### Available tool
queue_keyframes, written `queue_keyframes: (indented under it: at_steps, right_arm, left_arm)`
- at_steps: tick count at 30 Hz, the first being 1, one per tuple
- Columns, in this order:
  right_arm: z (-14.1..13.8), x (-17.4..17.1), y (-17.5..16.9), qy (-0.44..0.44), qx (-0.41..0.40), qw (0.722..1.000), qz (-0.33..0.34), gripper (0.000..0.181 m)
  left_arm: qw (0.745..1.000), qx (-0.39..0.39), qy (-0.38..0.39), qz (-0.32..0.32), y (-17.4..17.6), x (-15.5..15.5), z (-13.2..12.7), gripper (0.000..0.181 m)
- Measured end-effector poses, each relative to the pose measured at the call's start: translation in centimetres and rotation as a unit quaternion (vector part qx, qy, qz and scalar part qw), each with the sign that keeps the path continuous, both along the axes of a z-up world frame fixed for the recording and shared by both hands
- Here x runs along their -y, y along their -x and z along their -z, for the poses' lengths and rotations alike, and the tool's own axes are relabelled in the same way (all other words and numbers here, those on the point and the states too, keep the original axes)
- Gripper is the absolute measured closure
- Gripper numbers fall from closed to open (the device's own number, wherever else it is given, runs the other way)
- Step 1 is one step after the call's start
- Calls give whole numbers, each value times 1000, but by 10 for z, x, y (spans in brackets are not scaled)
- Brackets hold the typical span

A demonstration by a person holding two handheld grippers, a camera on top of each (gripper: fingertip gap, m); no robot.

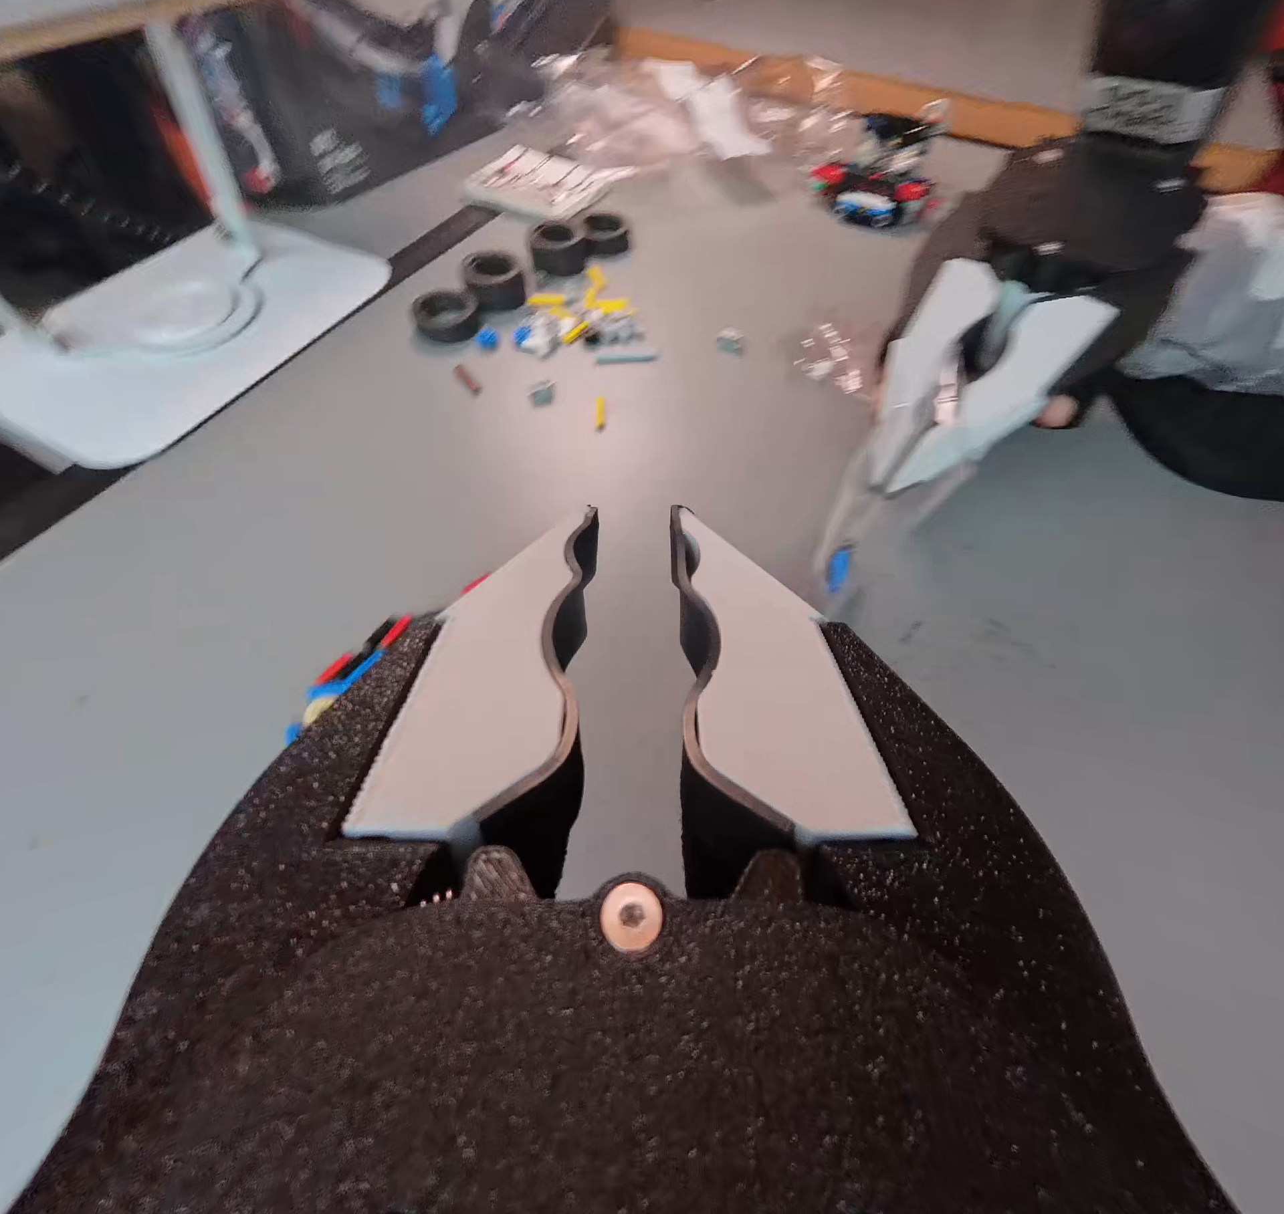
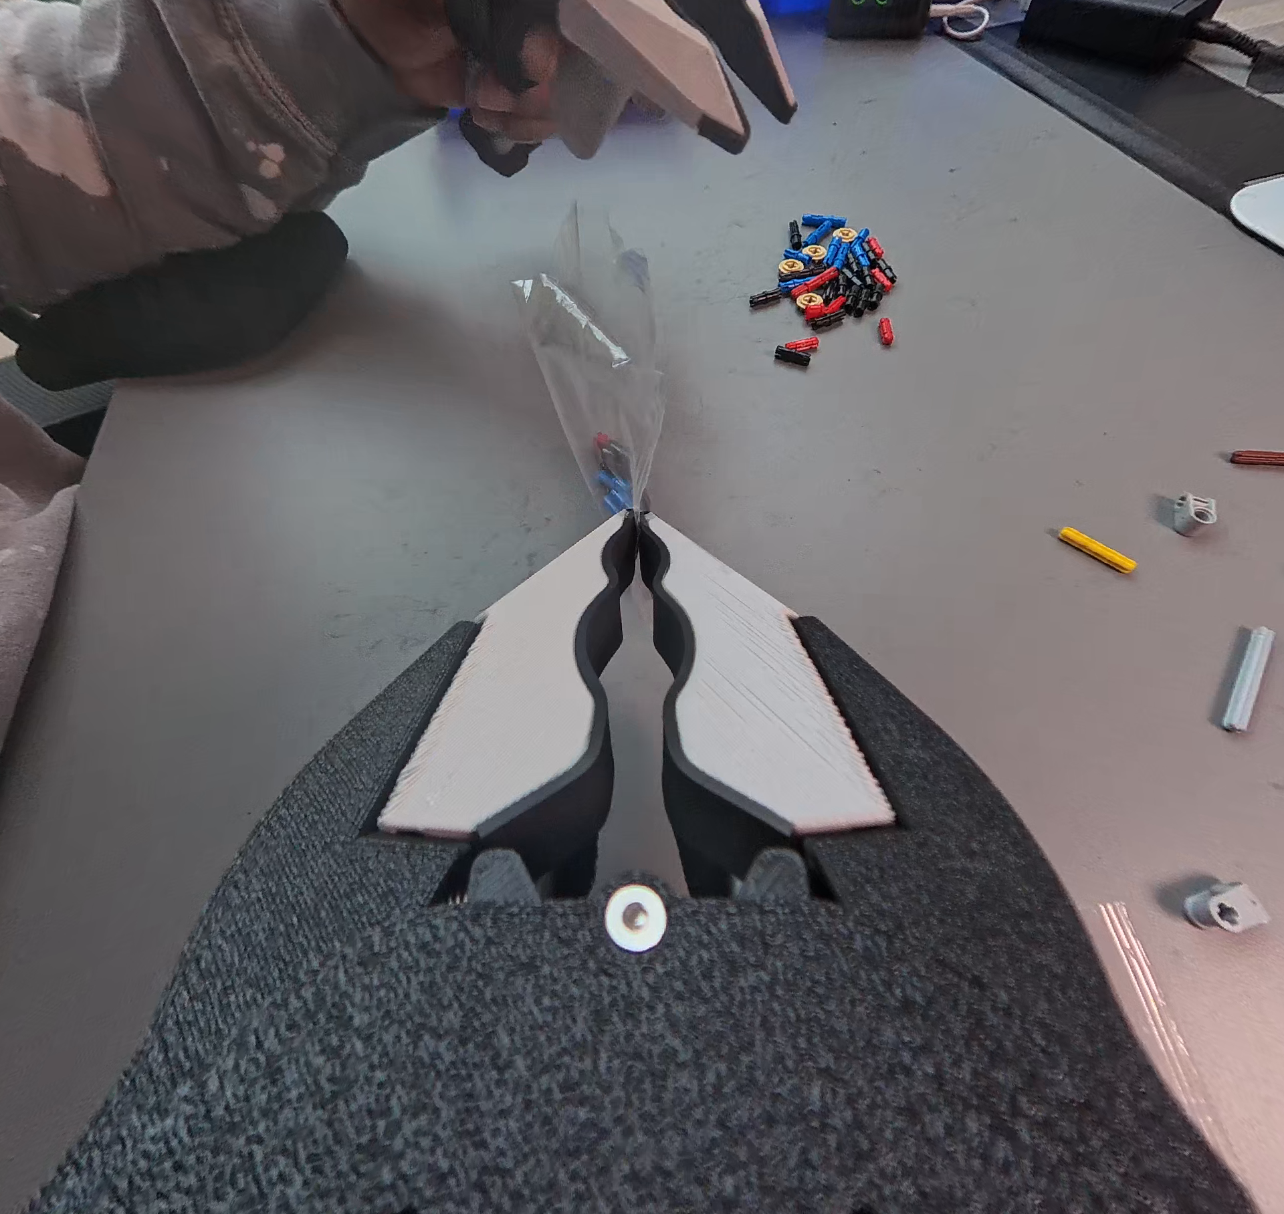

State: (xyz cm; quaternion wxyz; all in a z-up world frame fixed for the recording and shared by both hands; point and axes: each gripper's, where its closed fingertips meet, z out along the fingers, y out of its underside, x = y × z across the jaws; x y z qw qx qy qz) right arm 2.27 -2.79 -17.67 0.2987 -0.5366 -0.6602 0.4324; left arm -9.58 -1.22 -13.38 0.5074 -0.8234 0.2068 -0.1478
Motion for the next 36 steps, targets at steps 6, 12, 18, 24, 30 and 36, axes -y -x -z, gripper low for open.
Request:
queue_keyframes:
  at_steps: [6, 12, 18, 24, 30, 36]
  right_arm:
    - [0, 0, 0, 0, 0, 1000, 0, 181]
    - [0, 0, -1, 0, 0, 1000, 0, 181]
    - [0, 1, -2, -2, 0, 1000, -2, 181]
    - [1, 0, -1, -3, 2, 1000, -1, 181]
    - [1, 1, 0, -5, 2, 1000, -1, 181]
    - [1, 1, -1, -4, 2, 1000, -1, 181]
  left_arm:
    - [984, -11, 134, -120, 55, -4, 70, 156]
    - [978, -61, 153, -127, 50, -7, 87, 159]
    - [977, -99, 154, -110, 51, -3, 91, 177]
    - [995, 33, -3, 91, -33, 14, -3, 177]
    - [984, -26, -39, 174, -90, 30, -14, 176]
    - [991, 8, -43, 124, -57, 19, -19, 162]
